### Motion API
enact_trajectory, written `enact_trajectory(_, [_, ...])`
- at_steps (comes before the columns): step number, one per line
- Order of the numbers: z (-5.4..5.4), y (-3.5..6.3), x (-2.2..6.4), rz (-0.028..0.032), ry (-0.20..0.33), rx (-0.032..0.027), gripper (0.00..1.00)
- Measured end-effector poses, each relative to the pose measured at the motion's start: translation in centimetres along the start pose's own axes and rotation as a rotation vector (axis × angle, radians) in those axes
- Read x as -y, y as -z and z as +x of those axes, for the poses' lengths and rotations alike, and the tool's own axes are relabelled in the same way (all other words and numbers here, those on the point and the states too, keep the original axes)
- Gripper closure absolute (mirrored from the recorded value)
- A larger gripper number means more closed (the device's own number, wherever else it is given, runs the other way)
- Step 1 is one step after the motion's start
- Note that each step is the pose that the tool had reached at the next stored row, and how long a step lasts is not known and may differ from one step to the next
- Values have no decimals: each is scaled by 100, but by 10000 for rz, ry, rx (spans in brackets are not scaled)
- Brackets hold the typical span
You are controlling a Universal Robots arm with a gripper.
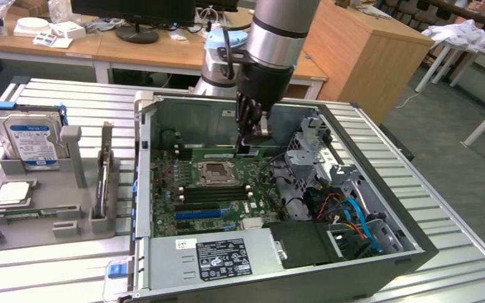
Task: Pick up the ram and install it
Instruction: 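Pick up the ram and move it above insertion slot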
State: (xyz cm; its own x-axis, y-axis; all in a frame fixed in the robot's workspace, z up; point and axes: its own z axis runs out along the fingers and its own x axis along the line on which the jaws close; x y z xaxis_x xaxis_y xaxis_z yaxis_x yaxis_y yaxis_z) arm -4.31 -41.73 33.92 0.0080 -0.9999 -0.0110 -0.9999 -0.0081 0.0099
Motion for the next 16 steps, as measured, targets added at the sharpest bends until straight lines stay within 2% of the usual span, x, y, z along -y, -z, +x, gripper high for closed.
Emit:
enact_trajectory(6, [-1, -7, 14, 1, -19, 3, 88])
enact_trajectory(11, [0, -41, 14, 4, -436, 4, 88])
enact_trajectory(16, [0, -42, 14, 5, -468, 6, 88])
